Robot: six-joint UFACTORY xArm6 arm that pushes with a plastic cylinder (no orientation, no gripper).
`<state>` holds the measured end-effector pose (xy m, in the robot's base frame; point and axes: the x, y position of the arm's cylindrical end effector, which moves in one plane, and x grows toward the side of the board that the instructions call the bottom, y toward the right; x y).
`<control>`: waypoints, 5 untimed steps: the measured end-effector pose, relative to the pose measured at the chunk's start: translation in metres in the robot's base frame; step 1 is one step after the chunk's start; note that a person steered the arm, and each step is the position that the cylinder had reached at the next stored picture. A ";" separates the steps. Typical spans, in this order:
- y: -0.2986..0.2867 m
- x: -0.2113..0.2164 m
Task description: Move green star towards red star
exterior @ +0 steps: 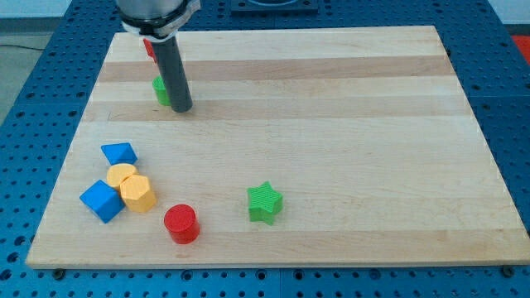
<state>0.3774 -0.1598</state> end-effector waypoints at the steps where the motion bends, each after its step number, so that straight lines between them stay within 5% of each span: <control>1: -0.029 -0.045; 3: -0.038 -0.099; 5: 0.098 0.065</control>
<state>0.4424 -0.0614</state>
